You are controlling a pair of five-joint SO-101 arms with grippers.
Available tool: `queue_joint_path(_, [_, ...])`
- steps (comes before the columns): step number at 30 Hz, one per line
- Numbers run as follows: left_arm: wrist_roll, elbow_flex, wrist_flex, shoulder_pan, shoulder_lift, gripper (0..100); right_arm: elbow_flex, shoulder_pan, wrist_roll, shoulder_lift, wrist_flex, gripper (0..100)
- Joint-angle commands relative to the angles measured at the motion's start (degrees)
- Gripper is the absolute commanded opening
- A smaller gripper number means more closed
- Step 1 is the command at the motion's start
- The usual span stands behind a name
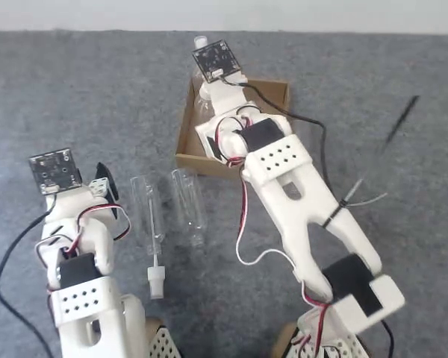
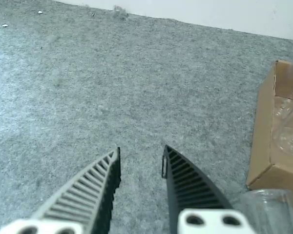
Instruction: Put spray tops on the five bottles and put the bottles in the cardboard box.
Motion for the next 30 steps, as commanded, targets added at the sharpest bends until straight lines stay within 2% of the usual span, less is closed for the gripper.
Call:
queue_joint_path(1, [0.62,-0.31,-2.55,-2.55,-0.79,13,-2.90,-0.75,-0.44,-7.78,3.65,31.4])
queue_joint_path(4, [0.70,0.40,-4.40,-3.52,-0.79,13,-2.90,-0.92,-0.53,-11.65,6.90,31.4])
queue_joint_path(9, [0.70,1.27,-6.51,-3.69,-0.79,13,-2.90,-5.93,-0.88,-16.40,13.67,31.4])
queue_joint_path(16, [0.70,1.45,-6.51,-4.04,-0.79,13,-0.53,-12.97,-11.08,-17.54,15.60,31.4])
queue_joint_path(20, [2.73,1.71,-7.91,-6.86,-0.79,13,3.16,-17.45,-12.31,-17.27,15.08,31.4])
queue_joint_path(25, [5.27,1.71,-7.91,-8.18,-0.79,13,10.29,-20.18,-12.31,-17.27,7.34,31.4])
queue_joint_path(30, [5.36,1.71,-7.91,-8.18,-0.79,13,19.60,-21.49,-12.31,-17.19,-5.76,31.4])
